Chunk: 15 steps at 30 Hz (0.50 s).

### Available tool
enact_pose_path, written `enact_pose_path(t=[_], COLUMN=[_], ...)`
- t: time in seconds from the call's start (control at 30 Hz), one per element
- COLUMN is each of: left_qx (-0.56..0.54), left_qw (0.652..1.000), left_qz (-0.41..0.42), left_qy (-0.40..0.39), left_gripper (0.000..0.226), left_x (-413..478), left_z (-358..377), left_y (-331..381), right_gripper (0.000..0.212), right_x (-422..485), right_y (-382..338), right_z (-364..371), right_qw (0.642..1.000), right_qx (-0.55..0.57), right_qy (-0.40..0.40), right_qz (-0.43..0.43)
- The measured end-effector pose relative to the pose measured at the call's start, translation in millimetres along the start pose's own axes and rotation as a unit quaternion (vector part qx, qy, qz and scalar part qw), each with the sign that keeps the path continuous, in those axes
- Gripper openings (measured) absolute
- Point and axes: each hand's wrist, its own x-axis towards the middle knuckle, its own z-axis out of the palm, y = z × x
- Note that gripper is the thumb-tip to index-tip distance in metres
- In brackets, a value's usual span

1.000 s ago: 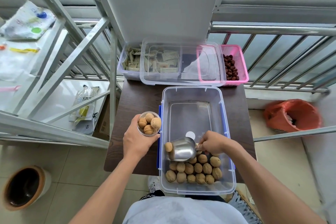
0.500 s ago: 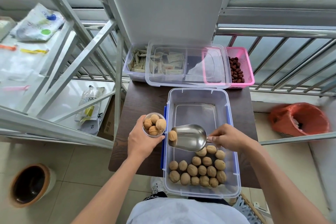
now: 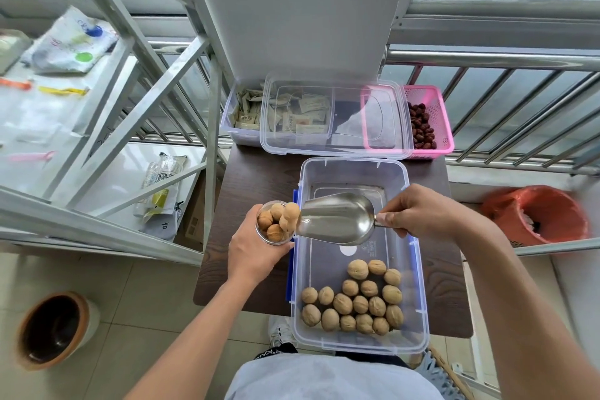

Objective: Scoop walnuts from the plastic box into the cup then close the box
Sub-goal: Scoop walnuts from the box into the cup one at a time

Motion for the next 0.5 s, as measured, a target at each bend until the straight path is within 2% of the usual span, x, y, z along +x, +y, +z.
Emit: enact_pose_path(t=[0.23,0.5], left_qx=[0.001,0.008], left_qw=[1.0,0.999], left_qz=[0.015,0.037], left_qy=[0.006,-0.002], left_gripper=[0.074,0.081], left_x=[1.0,7.4], left_z=[-0.6,-3.5], left_y=[-0.3,-0.3], right_gripper=[0.038,0.04], right_x=[-2.1,-5.8], right_y=[-29.8,-2.2], right_z=[-6.7,-15.9], right_qw=[0.998,0.997], right_qx=[-0.054,-0.001], right_qy=[0.003,0.041], right_qz=[0.009,0.063])
